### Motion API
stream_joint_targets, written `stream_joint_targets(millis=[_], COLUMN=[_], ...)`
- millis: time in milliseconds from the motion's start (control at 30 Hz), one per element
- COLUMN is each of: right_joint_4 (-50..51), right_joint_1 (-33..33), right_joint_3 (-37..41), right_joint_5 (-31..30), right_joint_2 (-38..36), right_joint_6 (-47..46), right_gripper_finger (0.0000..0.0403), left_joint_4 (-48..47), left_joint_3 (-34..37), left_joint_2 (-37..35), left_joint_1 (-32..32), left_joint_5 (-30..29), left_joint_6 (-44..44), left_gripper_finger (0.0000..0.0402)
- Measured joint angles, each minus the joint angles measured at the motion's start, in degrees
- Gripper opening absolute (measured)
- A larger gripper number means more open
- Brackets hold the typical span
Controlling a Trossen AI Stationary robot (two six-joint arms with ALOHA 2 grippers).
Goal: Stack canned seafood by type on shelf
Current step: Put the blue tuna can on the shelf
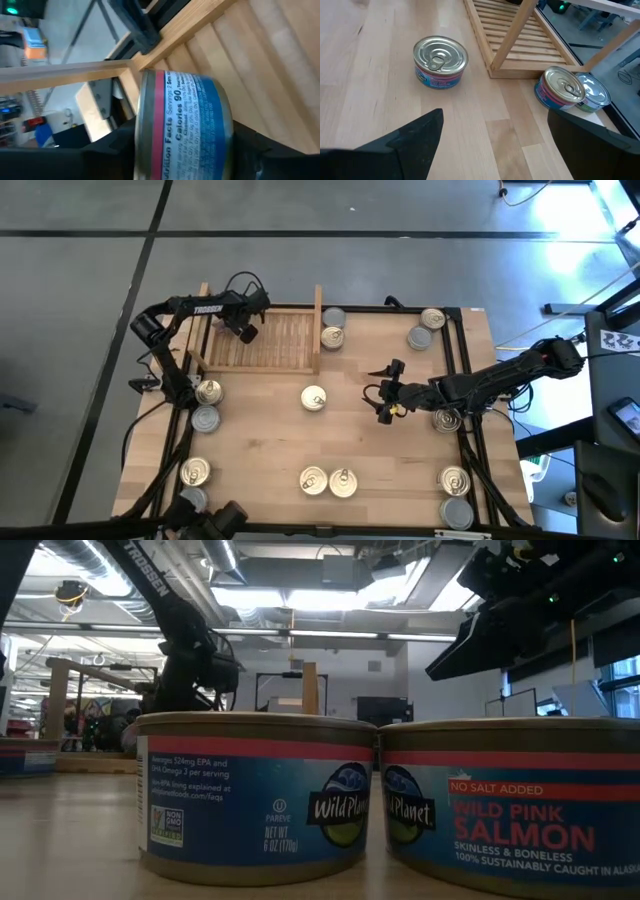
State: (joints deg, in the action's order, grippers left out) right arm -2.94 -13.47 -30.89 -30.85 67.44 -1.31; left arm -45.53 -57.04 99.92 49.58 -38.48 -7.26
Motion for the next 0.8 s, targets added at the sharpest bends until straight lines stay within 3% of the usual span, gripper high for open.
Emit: stream_joint_targets(millis=[267, 800], right_joint_4=[0.0, -0.3], right_joint_1=[0.0, 0.0], right_joint_3=[0.0, 0.0], right_joint_5=[0.0, 0.0], right_joint_2=[0.0, 0.0], right_joint_6=[-0.1, 0.3], right_gripper_finger=[0.0358, 0.0358], left_joint_4=[-0.8, -1.8], left_joint_3=[0.0, 0.0], left_joint_2=[-0.1, -4.5], left_joint_1=[-0.4, -4.8], left_joint_5=[2.4, 3.5], left_joint_6=[0.3, 3.6], left_gripper_finger=[0.0272, 0.0269])
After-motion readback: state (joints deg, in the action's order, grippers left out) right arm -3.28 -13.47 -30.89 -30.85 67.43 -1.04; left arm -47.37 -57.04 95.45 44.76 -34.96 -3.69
